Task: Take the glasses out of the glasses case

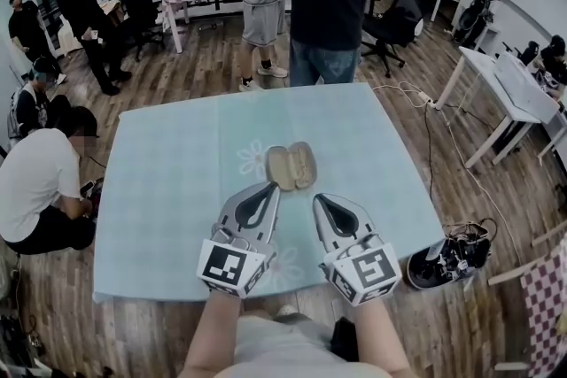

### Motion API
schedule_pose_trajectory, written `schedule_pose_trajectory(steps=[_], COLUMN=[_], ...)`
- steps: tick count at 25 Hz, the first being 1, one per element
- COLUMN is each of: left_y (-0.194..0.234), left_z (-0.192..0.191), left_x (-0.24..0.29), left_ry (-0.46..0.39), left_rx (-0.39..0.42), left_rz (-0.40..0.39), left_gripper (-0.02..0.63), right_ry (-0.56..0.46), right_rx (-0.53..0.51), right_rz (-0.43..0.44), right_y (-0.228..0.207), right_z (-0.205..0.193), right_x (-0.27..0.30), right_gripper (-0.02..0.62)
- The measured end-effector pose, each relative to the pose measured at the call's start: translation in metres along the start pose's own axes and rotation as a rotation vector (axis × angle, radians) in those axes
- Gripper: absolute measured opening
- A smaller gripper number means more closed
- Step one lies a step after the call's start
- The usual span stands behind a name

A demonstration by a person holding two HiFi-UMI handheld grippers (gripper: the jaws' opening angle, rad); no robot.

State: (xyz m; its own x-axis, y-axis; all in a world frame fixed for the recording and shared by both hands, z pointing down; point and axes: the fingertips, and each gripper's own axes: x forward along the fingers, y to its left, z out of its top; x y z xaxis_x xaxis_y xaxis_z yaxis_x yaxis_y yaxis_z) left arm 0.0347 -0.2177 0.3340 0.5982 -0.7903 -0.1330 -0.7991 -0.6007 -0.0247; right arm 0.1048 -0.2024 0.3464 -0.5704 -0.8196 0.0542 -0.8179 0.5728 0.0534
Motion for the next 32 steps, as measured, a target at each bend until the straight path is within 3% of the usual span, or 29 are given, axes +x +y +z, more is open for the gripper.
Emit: schedule_pose_trajectory(steps=[11, 18, 32], left_y=[0.014, 0.038, 0.068], left_z=[-0.022, -0.039, -0.087], left_x=[0.018, 0.042, 0.085], left_ry=[0.038, 0.072, 0.158], left_rx=[-0.005, -0.029, -0.102], left_rz=[0.006, -0.024, -0.078], left_gripper=[0.008, 0.008, 0.008], right_ry=[0.054, 0.084, 0.213], right_rx=[0.03, 0.049, 0.112], right_rz=[-0.025, -0.043, -0.116], right_y=[-0.021, -0.038, -0.072], right_z=[-0.026, -0.034, -0.09], right_x=[0.022, 0.058, 0.112], right_gripper=[0.003, 0.003, 0.003])
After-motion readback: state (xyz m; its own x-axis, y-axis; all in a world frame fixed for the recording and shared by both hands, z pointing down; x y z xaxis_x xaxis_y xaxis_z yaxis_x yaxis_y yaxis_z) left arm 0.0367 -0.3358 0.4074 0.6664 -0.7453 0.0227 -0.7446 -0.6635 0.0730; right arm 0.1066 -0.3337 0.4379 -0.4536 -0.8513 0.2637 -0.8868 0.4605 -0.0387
